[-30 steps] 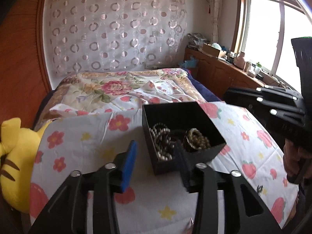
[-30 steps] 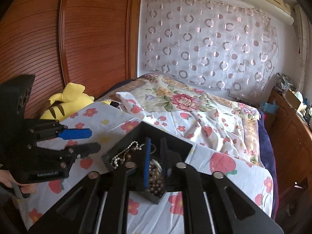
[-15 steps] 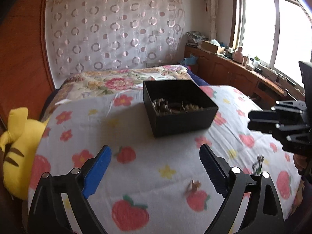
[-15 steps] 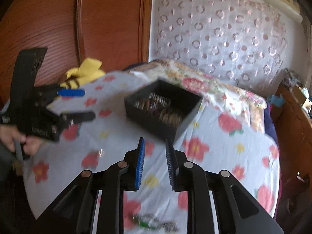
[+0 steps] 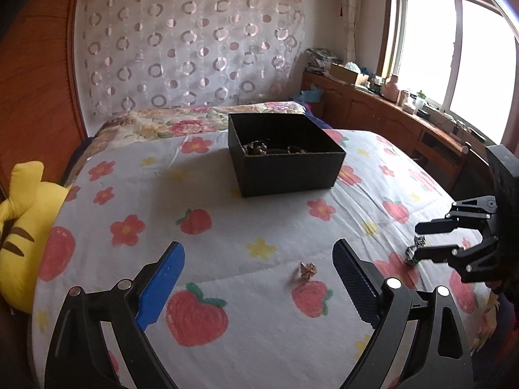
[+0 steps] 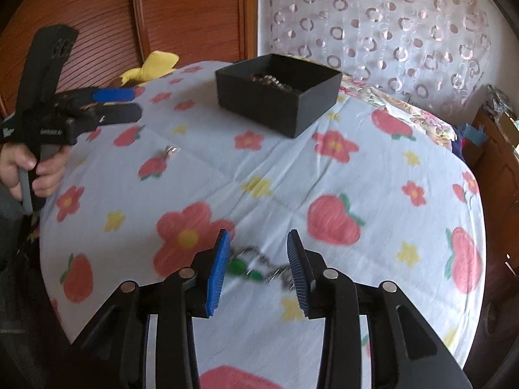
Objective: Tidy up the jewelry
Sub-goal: 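Move both tools back to the remaining small pieces on the bed, then grasp the green pendant chain with the right tool while the left grasps the gold ring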
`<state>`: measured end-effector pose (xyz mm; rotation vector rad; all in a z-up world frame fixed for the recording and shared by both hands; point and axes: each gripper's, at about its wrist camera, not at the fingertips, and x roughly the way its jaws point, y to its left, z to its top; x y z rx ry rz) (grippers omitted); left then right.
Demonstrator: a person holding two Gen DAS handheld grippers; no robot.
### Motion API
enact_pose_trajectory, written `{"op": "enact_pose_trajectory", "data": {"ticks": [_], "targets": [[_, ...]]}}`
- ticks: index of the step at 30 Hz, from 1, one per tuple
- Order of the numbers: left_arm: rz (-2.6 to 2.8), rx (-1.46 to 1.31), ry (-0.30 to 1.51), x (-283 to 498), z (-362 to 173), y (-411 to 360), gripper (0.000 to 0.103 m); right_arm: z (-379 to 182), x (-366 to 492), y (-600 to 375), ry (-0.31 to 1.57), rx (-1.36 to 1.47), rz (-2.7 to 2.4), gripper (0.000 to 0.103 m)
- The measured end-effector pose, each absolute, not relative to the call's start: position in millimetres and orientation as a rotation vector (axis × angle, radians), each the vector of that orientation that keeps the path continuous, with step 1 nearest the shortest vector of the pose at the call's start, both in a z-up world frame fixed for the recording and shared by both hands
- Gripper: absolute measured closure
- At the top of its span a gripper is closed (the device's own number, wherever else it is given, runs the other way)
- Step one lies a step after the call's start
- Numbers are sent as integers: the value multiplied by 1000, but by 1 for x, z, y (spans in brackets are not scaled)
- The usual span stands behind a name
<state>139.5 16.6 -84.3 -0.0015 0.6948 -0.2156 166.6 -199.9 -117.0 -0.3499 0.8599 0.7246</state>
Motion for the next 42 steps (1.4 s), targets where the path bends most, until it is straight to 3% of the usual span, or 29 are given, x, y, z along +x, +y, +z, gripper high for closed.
{"op": "enact_pose_trajectory", "data": {"ticks": [17,22,29,42], "targets": [[-220,4,722,133,-94,13,14,-125,163,-194,899,-392,776,65],[-218,10,741,133,-98,13,14,-123,163,-200,916,-404,765,89],[-227,14,752,134,-100,10,14,-119,153,-209,870,-396,739,90],[-278,39,827,140,-109,-2,14,-64,152,-211,707,-305,715,90]]}}
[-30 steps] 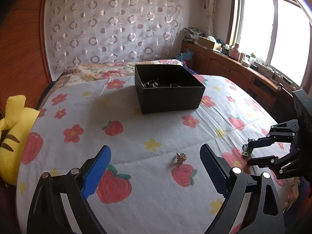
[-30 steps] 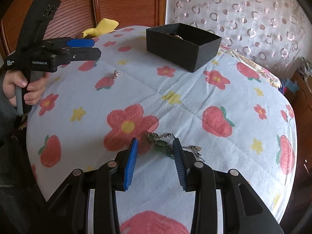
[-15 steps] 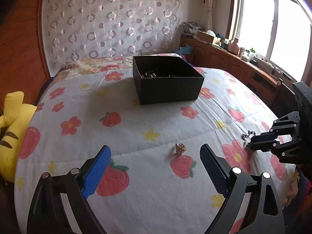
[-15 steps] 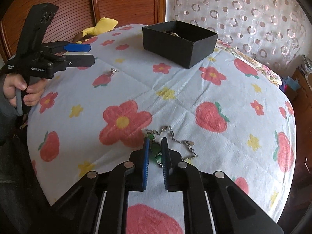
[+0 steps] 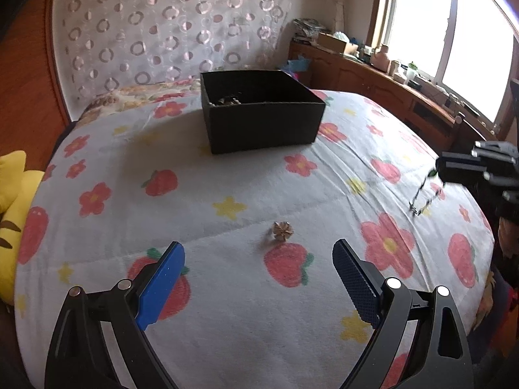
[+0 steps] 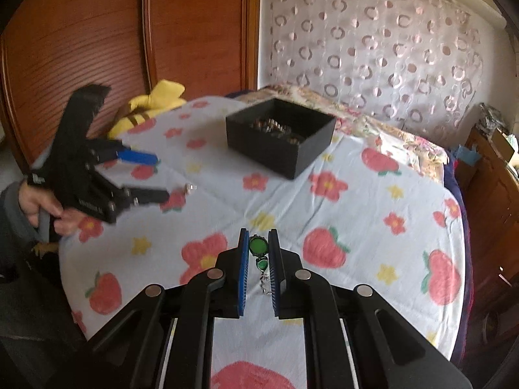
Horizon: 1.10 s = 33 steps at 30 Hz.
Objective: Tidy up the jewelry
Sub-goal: 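Grasp the green pendant chain with the right tool while the left grasps the gold ring, then carry the ring and pendant chain into the black box and release both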
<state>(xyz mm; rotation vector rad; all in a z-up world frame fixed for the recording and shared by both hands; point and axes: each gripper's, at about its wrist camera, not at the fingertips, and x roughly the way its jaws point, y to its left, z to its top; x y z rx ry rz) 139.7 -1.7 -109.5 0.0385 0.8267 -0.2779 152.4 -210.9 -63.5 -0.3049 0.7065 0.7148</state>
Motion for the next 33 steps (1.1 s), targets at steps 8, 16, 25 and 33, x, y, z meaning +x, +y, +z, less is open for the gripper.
{"op": "enact_pose_trajectory", "data": {"ticks": [8,16,25,33], "targets": [[-316,78,848,146,-112,-15,45,-52,156,-206,678,-298,706,90],[-345,95,876,157,-117,-22,89,-43,158,-199,655,-308,706,90],[-335,73,792,167,-86,-18,89,-30,184,-188,620,-300,678,90],[-290,76,715,209,-48,-17,89,-6,232,-165,568,-252,663,90]]}}
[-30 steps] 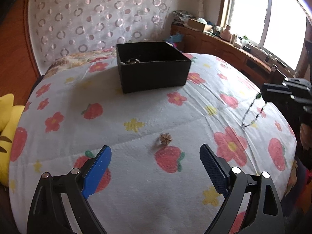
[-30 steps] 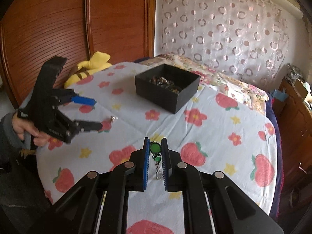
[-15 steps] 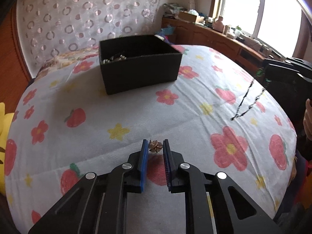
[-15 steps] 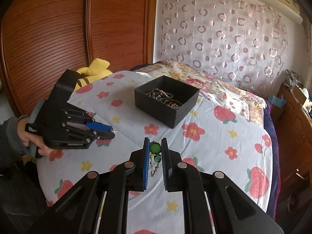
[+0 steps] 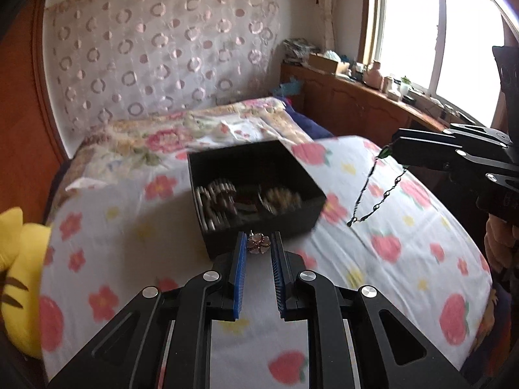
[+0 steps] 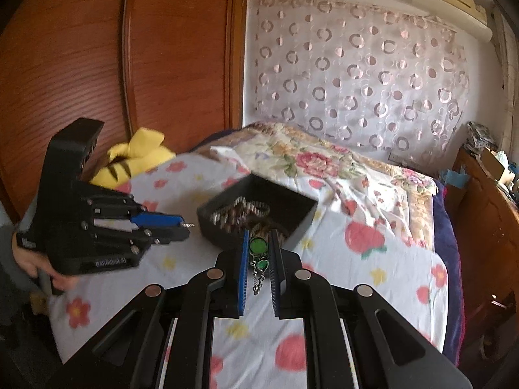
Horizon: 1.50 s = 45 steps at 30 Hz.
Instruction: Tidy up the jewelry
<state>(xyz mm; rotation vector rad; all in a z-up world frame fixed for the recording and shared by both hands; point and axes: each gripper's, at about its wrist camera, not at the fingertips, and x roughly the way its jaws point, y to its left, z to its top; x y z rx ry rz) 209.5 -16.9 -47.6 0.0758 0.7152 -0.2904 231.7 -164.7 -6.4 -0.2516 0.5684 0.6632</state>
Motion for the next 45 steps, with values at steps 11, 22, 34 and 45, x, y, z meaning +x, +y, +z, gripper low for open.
{"op": "enact_pose_trajectory", "data": {"ticks": [11,22,34,45], "targets": [[-233,79,723,258,-49,-14,89,-5,280,-133,610,-250,654,90],[-212,80,726,269,-55,-12,75,-15,302,-134,669,-148,636,84],[-148,95,605,227,-37,-11,22,-9,263,-159,568,-135,530,46],[-107,60,510,138,-22,-4,8,-12,154,-198,415,-58,432,3]]}}
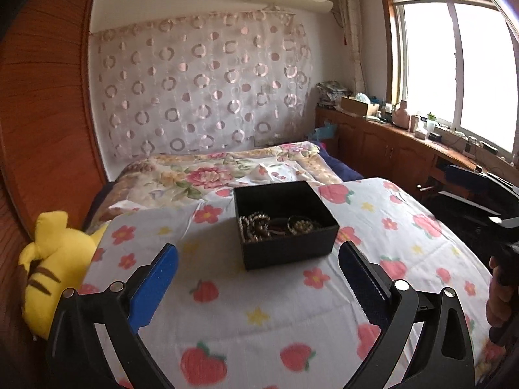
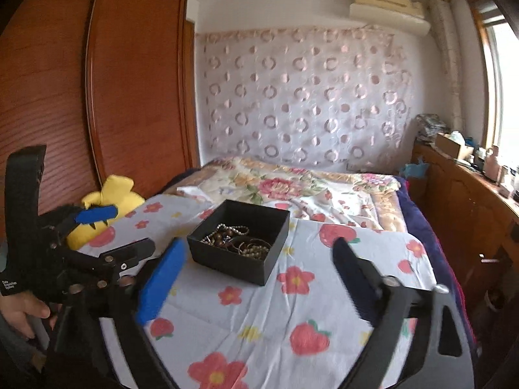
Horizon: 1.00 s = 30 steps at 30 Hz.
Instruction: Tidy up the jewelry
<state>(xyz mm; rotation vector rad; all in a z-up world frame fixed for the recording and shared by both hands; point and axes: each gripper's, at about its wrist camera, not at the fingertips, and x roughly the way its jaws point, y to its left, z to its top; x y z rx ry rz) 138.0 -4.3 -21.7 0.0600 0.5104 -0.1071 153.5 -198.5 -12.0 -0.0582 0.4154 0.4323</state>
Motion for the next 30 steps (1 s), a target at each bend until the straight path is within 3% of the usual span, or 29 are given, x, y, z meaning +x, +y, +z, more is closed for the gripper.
{"op": "enact_pose_trajectory", "data": {"ticks": [15,30], "targets": [[-30,-22,493,67,-20,14,8,-33,102,-226,398,6,351,2],[-30,12,476,62,-19,7,8,-38,95,-222,387,-2,326,3]]}}
